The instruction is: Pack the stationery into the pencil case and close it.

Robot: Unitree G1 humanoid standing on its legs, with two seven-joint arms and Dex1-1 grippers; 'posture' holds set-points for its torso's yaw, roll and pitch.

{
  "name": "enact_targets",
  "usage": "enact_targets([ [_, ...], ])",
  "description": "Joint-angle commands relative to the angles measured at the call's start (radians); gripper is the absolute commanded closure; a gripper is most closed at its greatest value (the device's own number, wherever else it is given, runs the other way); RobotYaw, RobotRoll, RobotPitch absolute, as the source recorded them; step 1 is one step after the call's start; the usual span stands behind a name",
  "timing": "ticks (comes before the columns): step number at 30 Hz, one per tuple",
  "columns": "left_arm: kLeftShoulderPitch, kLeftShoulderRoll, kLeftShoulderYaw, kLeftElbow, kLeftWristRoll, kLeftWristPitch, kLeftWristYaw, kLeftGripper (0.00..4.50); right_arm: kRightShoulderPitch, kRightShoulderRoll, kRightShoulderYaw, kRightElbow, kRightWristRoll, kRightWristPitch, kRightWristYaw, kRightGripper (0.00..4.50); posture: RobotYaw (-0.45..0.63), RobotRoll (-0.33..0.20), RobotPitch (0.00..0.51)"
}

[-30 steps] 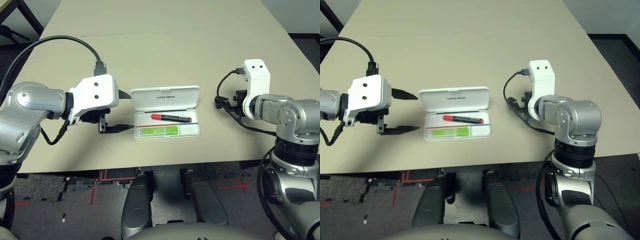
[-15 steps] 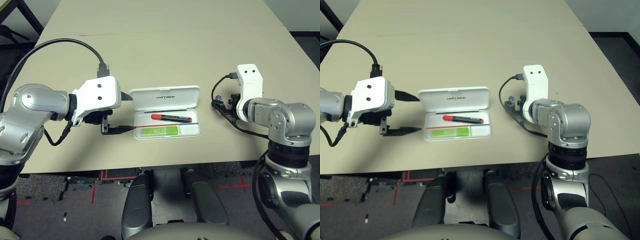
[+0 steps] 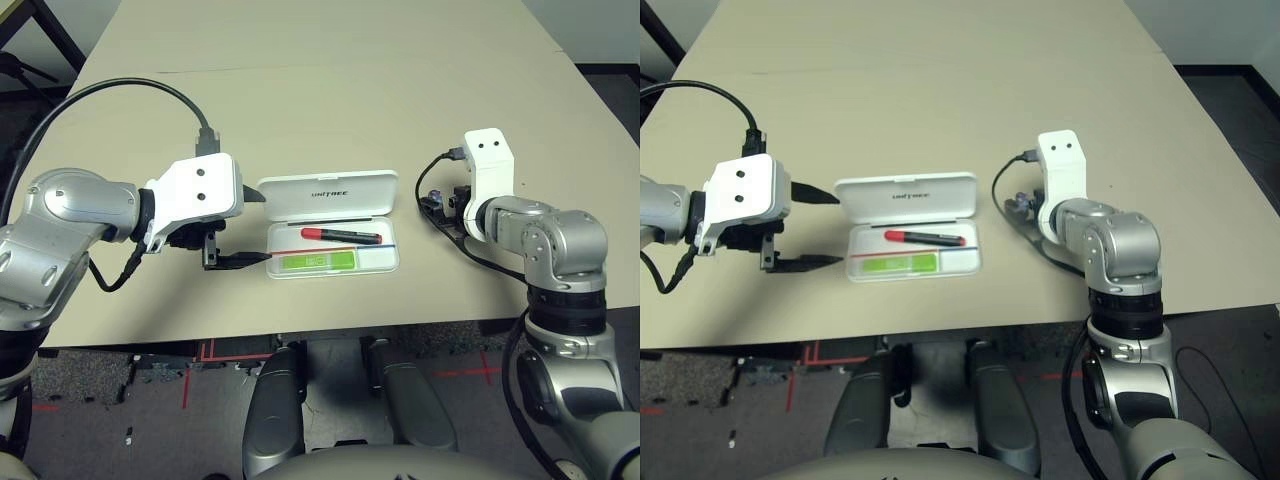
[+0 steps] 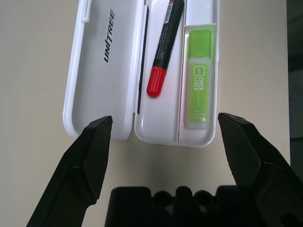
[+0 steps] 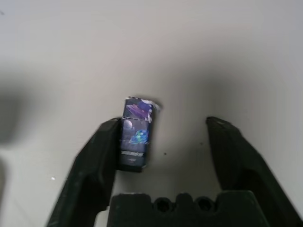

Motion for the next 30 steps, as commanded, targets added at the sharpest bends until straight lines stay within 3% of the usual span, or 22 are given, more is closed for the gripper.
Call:
enact_targets([
  [1, -0.01, 0.014, -0.018, -0.02, 0.002, 0.008, -0.009, 0.0, 0.021, 0.006, 0.026, 0.029, 0.015, 0.017, 0.026, 2.46, 0.03, 0.0, 0.245],
  [5, -0.017, 0.017, -0.022, -0.021, 0.001, 0.014, -0.009, 0.0, 0.017, -0.004, 0.03, 0.027, 0.018, 0.02, 0.034, 3.98, 0.02, 0.0, 0.243],
  [6, -0.018, 0.017, -0.023, -0.022, 0.001, 0.015, -0.01, 0.0, 0.017, -0.007, 0.031, 0.026, 0.019, 0.021, 0.036, 4.17, 0.02, 0.0, 0.243],
  [13, -0.034, 0.014, -0.034, -0.019, 0.003, 0.02, -0.013, 0.0, 0.011, -0.092, 0.082, 0.015, 0.032, -0.003, 0.115, 4.17, 0.02, 0.0, 0.243],
  [18, -0.051, 0.013, -0.047, -0.008, 0.007, 0.017, -0.018, 0.0, -0.035, -0.322, 0.202, -0.02, 0.072, -0.08, 0.319, 4.17, 0.01, 0.0, 0.243],
  [24, -0.068, 0.021, -0.057, 0.012, 0.012, 0.005, -0.033, 0.0, -0.098, -0.63, 0.312, 0.016, 0.093, -0.308, 0.678, 4.17, 0.0, 0.0, 0.236],
  [30, -0.071, 0.029, -0.058, 0.028, 0.021, -0.005, -0.046, 0.0, -0.121, -0.762, 0.365, 0.07, 0.082, -0.552, 0.99, 4.17, 0.0, 0.0, 0.23],
])
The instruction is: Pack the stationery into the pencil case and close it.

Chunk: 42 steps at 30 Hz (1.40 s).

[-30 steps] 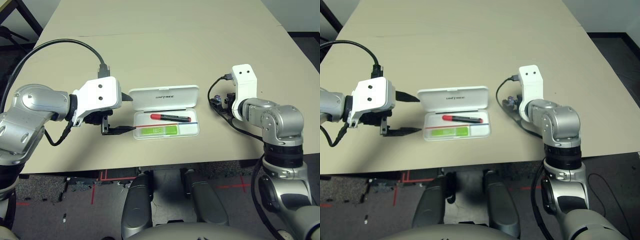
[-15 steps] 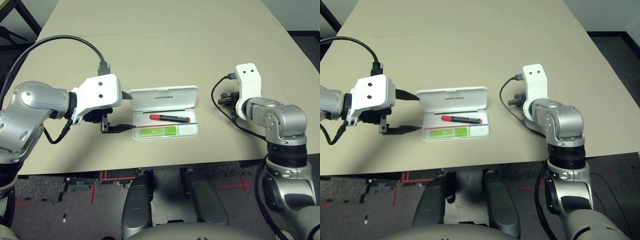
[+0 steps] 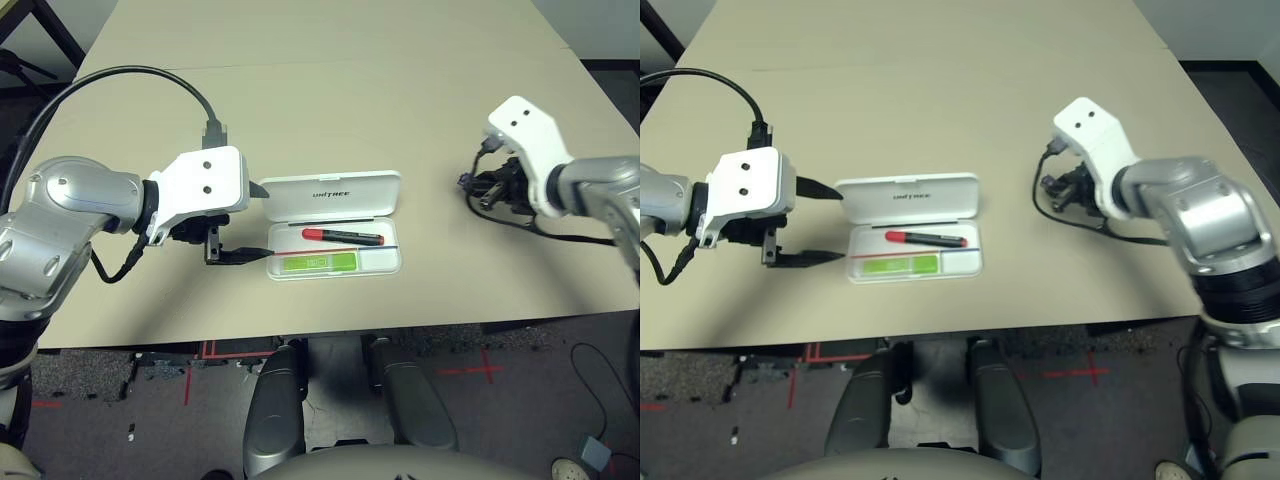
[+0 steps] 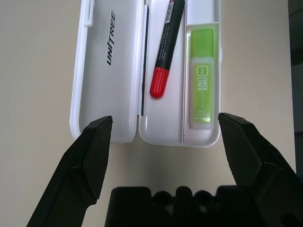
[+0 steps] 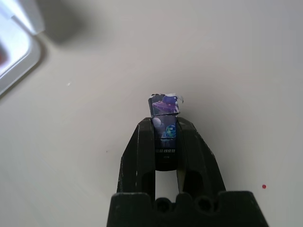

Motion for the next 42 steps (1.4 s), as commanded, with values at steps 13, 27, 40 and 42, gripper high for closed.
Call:
enact_targets([
  [13, 0.044, 0.047, 0.033, 0.019, 0.015, -0.044, -0.033, 0.0, -0.089, 0.053, 0.059, 0.021, 0.034, -0.313, 0.483, 4.17, 0.02, 0.0, 0.232],
  [27, 0.154, 0.04, 0.154, -0.026, -0.062, -0.039, -0.014, 0.0, -0.122, 0.204, 0.182, 0.061, -0.045, -0.413, 0.559, 4.17, 0.08, 0.0, 0.243],
  [40, 0.183, 0.03, 0.213, -0.036, -0.135, -0.028, 0.009, 0.0, -0.125, 0.314, 0.22, 0.15, -0.163, -0.494, 0.509, 4.17, 0.1, 0.0, 0.235],
  [42, 0.18, 0.03, 0.212, -0.035, -0.139, -0.028, 0.013, 0.0, -0.119, 0.321, 0.224, 0.148, -0.166, -0.494, 0.507, 4.17, 0.1, 0.0, 0.234],
])
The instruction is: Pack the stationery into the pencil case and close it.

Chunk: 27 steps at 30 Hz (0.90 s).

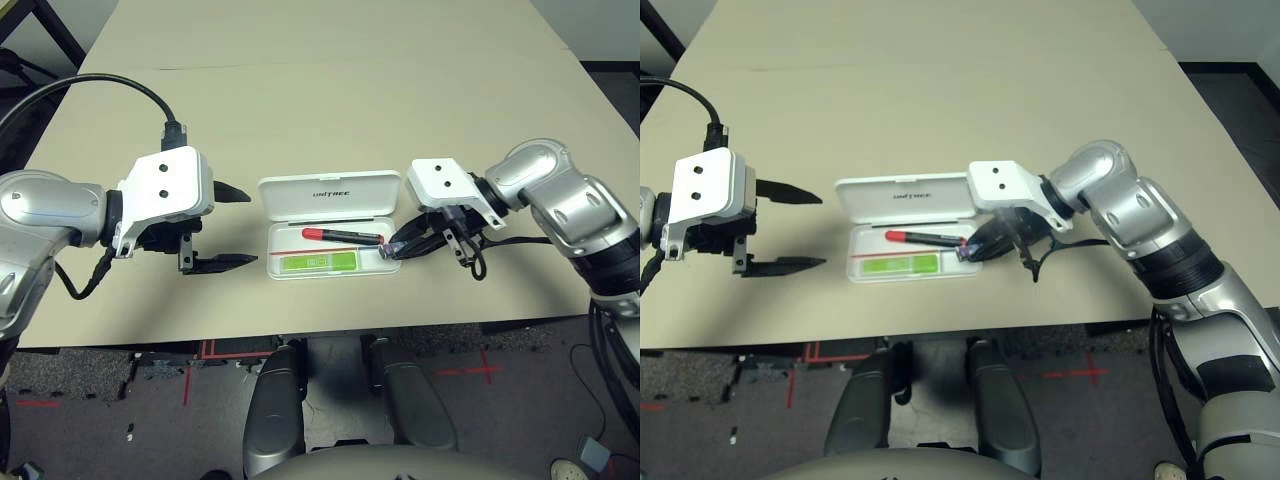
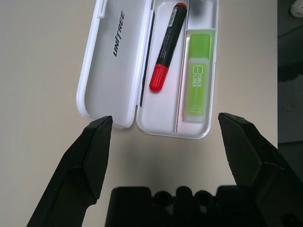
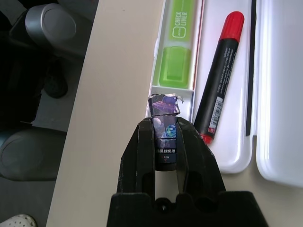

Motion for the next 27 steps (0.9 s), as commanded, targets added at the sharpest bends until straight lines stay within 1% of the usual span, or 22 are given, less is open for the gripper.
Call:
enact_targets([
  [1, 0.01, -0.002, 0.009, -0.017, -0.018, 0.006, 0.008, 0.0, 0.008, 0.01, 0.012, -0.005, -0.014, -0.01, -0.005, 4.17, 0.1, 0.0, 0.234],
  [15, -0.002, -0.005, -0.002, -0.013, -0.022, 0.005, 0.016, 0.0, 0.052, 0.033, 0.043, -0.03, -0.048, 0.027, -0.032, 4.17, 0.09, 0.0, 0.226],
  [17, -0.003, -0.005, -0.002, -0.012, -0.022, 0.004, 0.015, 0.0, 0.054, 0.038, 0.044, -0.031, -0.053, 0.03, -0.039, 3.45, 0.09, 0.0, 0.226],
  [18, -0.003, -0.005, -0.002, -0.012, -0.023, 0.004, 0.015, 0.0, 0.055, 0.041, 0.042, -0.031, -0.055, 0.031, -0.045, 3.25, 0.09, 0.0, 0.226],
  [21, -0.004, -0.006, -0.001, -0.009, -0.024, 0.002, 0.013, 0.0, 0.053, 0.048, 0.033, -0.028, -0.057, 0.032, -0.06, 2.19, 0.09, 0.0, 0.225],
  [22, -0.004, -0.006, -0.001, -0.007, -0.024, 0.001, 0.012, 0.0, 0.051, 0.044, 0.029, -0.027, -0.052, 0.039, -0.056, 1.75, 0.09, 0.0, 0.225],
  [25, -0.004, -0.007, 0.0, -0.003, -0.024, -0.001, 0.011, 0.0, 0.05, 0.032, 0.014, -0.03, -0.031, 0.051, -0.039, 0.66, 0.09, 0.0, 0.224],
  [27, -0.003, -0.01, 0.004, -0.001, -0.027, -0.001, 0.012, 0.0, 0.048, 0.023, -0.023, -0.019, 0.007, 0.055, -0.022, 0.04, 0.09, 0.0, 0.224],
])
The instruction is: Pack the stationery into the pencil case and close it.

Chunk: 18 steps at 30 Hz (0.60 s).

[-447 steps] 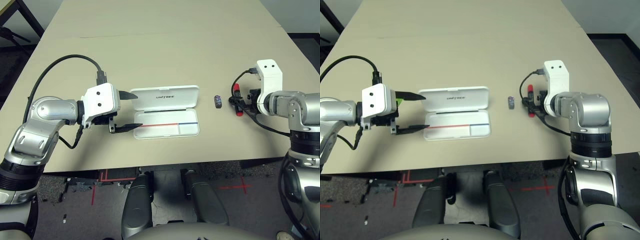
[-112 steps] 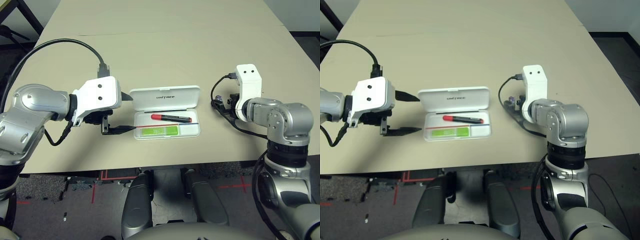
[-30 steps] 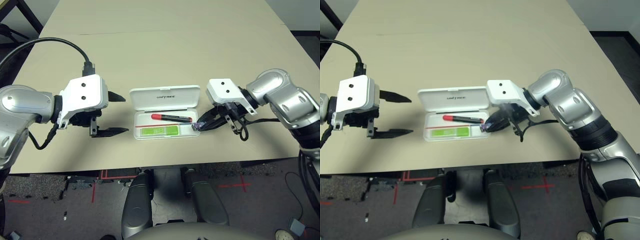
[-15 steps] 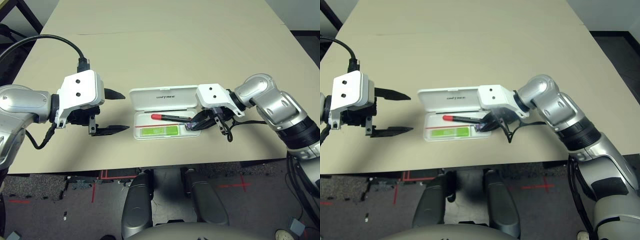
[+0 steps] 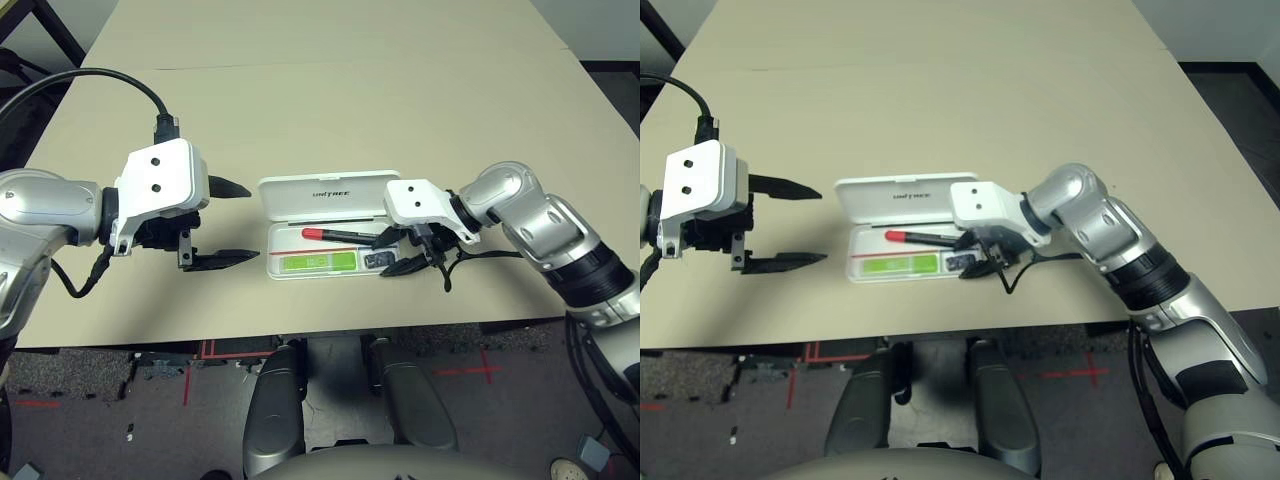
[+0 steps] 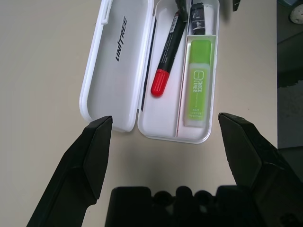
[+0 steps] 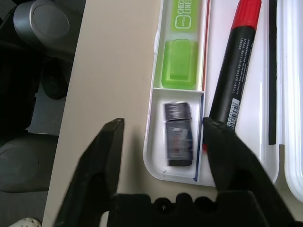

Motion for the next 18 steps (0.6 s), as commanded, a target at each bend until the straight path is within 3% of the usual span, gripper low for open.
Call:
enact_targets([
  [1, 0.001, -0.009, 0.005, -0.002, -0.02, 0.0, 0.002, 0.0, 0.0, -0.025, -0.059, -0.001, 0.06, 0.01, 0.034, 0.04, 0.09, 0.0, 0.224],
  [7, 0.007, -0.019, 0.02, 0.016, -0.03, 0.001, 0.003, 0.0, 0.003, -0.102, -0.173, 0.047, 0.171, 0.052, 0.099, 0.04, 0.08, 0.0, 0.226],
  [18, 0.059, -0.023, 0.049, 0.06, -0.012, -0.029, 0.003, 0.0, 0.084, -0.194, -0.354, 0.209, 0.248, 0.018, 0.094, 0.04, 0.08, 0.0, 0.227],
])
